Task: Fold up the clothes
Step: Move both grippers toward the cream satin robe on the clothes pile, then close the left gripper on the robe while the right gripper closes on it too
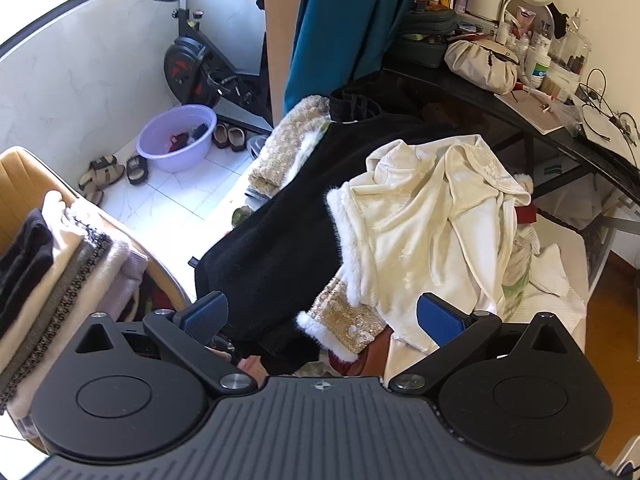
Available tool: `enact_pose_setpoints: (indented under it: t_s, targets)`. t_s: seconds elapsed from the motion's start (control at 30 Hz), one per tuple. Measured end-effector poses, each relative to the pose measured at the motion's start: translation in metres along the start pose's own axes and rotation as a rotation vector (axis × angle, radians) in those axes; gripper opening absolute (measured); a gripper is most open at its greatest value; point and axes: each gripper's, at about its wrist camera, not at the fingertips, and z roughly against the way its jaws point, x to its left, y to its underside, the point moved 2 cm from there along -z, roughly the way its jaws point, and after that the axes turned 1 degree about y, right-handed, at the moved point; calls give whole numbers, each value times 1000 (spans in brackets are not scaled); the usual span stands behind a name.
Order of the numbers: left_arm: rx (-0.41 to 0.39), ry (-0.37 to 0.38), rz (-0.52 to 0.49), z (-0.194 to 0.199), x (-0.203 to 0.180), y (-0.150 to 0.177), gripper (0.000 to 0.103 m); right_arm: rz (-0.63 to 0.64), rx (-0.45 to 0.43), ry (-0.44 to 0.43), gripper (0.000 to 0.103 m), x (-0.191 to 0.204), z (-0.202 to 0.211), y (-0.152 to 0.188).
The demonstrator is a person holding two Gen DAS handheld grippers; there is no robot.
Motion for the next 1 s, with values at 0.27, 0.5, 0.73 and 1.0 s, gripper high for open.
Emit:
enact_pose_setpoints:
  t_s: [0.27, 0.5, 0.73, 1.0]
  targets:
    - [1, -1, -16, -17, 1, -7, 103, 20, -3, 89, 102, -7, -15, -2]
    - [8, 36, 12, -28, 4, -12, 103, -21, 5, -10, 102, -12, -25, 1]
    - [24, 78, -3, -65, 9, 0, 103, 46, 84, 65, 102, -12, -48, 7]
    - [57, 114, 176, -126, 18, 4, 103, 133, 107, 120, 102, -10, -110, 2]
